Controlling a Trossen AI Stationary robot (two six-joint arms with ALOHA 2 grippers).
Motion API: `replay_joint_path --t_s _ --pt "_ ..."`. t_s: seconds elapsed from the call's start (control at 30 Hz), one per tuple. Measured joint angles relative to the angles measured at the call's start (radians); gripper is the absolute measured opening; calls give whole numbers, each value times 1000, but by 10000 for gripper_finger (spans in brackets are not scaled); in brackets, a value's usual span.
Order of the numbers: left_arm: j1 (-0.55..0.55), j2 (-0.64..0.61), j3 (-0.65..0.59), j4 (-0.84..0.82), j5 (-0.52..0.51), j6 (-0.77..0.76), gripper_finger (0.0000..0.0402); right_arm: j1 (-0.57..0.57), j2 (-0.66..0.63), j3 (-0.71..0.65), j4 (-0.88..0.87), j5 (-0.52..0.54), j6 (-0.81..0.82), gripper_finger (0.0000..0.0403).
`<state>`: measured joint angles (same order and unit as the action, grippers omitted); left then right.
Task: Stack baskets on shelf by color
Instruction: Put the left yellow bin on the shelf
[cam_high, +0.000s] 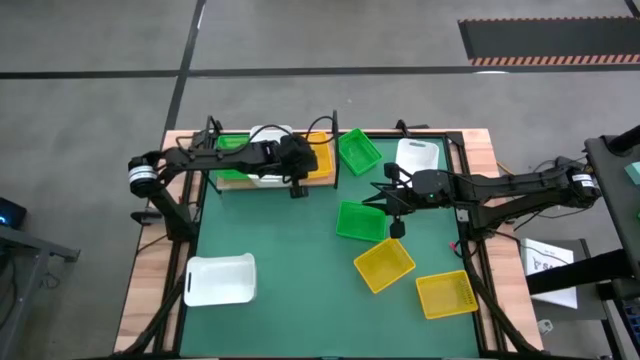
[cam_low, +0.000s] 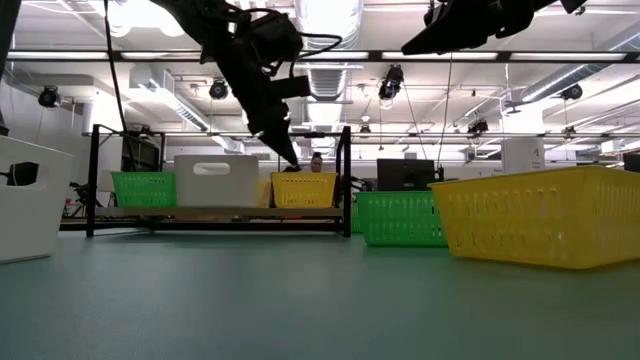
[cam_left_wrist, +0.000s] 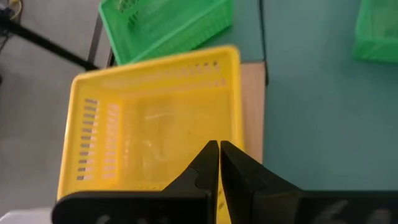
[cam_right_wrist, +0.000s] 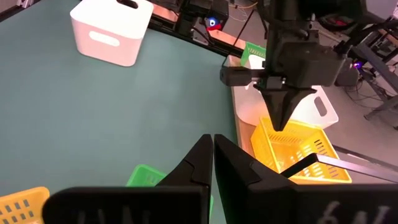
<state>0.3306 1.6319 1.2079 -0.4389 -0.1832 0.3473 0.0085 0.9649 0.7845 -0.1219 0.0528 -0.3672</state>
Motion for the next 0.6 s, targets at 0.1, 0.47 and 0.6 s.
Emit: replay_joint_path --t_s 0.1,0.47,0.6 --pt "-19 0 -6 45 2 -2 0 0 0 0 -1 0 0 9" --pt "-50 6 -19 187 30 -45 15 0 0 0 -5 0 -1 9" --pt "-36 7 -35 191 40 -42 66 0 0 0 -7 0 0 9"
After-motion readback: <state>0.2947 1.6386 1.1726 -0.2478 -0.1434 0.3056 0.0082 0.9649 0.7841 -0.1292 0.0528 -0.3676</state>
